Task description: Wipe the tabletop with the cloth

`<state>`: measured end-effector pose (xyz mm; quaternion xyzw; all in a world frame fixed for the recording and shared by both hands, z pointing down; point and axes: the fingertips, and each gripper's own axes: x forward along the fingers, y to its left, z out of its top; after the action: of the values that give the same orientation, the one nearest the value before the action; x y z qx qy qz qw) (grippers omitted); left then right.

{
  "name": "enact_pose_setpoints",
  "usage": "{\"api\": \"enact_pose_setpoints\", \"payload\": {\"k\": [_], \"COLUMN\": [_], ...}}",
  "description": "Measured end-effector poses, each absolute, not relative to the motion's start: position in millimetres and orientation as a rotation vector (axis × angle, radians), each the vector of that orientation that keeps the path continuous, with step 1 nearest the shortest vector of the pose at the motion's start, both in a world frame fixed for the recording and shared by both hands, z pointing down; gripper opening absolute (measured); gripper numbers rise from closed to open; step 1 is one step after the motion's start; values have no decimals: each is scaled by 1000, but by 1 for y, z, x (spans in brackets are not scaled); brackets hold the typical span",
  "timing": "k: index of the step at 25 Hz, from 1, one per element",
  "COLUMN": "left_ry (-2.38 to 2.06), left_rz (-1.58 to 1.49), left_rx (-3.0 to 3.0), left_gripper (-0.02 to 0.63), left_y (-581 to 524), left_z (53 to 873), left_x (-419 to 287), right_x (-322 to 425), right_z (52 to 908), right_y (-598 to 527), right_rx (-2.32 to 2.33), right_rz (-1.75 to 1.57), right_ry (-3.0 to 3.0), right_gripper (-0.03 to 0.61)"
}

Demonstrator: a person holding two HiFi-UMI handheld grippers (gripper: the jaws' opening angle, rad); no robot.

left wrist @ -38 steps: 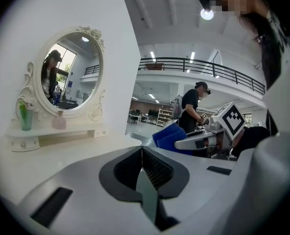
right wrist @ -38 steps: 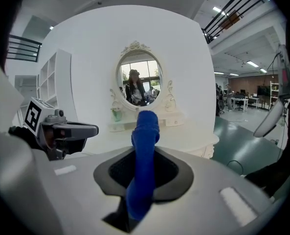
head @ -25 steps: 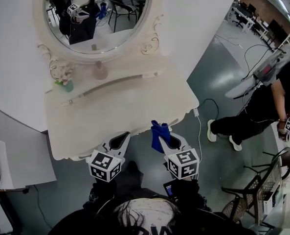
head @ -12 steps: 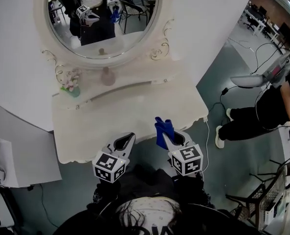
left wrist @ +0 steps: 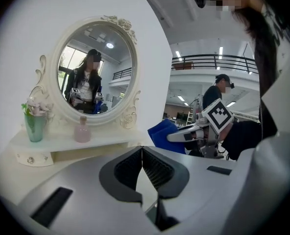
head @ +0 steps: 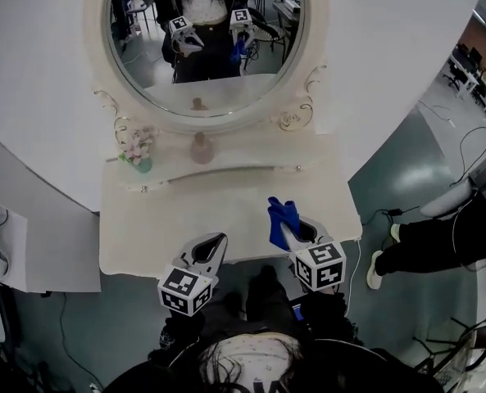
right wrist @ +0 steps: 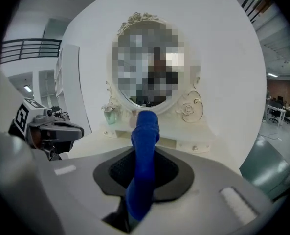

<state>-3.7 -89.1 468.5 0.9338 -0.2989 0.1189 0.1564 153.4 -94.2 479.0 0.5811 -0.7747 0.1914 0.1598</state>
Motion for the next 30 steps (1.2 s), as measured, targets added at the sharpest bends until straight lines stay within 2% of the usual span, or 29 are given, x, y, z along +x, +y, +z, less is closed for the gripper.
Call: {"api": "enact_pose_setpoints", "payload": {"k": [16,21,30], "left_ry": [-1005,-1060,-1218], "left_rz": [391,432,469], "left_rx": [2637,2610,2507], "left_gripper": [0,0,0], "left_y": [-147,-148,-146], "left_z": [461,462,470], "left_x": [68,61,21], "right_x": [174,161,129], "right_z": [517,538,555], "right_y": [-250,-290,-351], "right_rx": [1367,1311,1210], "right_rz": [492,459,153], "right_ry": [-2347,-2344,-2234], "right_gripper": [77,77,77]}}
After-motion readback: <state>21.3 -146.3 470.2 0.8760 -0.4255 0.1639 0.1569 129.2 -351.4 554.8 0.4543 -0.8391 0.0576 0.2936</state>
